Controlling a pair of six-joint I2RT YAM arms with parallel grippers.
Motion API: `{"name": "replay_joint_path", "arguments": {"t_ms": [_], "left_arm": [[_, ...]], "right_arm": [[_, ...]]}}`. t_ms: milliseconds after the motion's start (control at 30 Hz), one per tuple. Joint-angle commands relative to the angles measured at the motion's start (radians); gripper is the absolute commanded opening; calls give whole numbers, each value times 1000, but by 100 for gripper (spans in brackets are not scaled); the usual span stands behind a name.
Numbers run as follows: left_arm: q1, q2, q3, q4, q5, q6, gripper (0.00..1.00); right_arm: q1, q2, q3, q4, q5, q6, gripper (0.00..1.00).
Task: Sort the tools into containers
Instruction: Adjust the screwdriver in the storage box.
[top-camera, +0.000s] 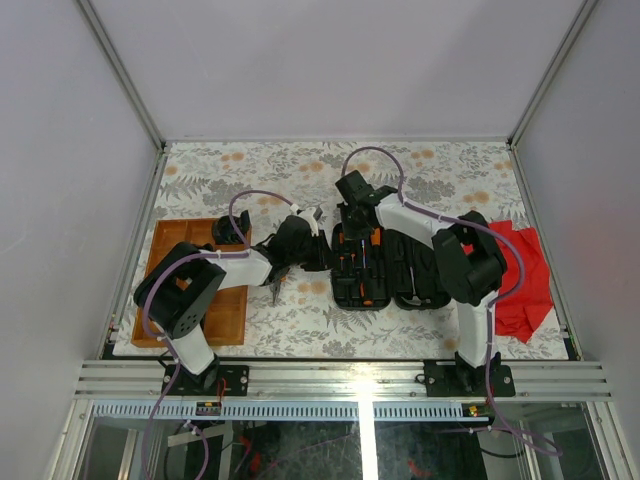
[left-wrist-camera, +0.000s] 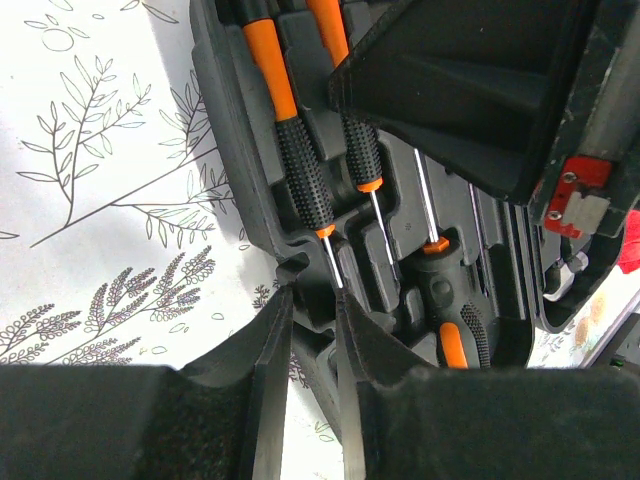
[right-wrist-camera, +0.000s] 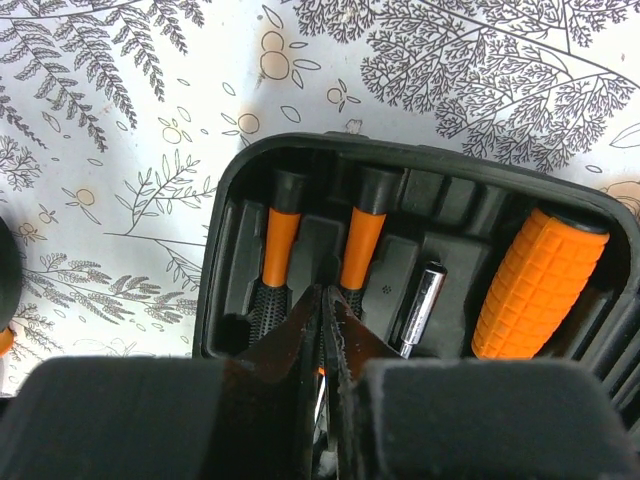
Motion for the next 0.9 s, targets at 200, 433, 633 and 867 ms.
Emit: {"name": "replay_joint_path", "arguments": {"t_ms": [200,433,633,867], "left_arm": [[-17,-55,-59,-18,-30,-8,0],[-48,-204,-166,-69,-131,-119,0],[-152,-266,-204,-125,-237,-202,0],[-237,-311,-248,-140,-341,-298,5]], "right_arm": [[-5,-120,-107,73,-75,-30,12],[-5,-392,-281,167,-117,-35,23],[8,-446,-406,206,-196,23,22],[104,-406,-384,157,-100,38,22]]}}
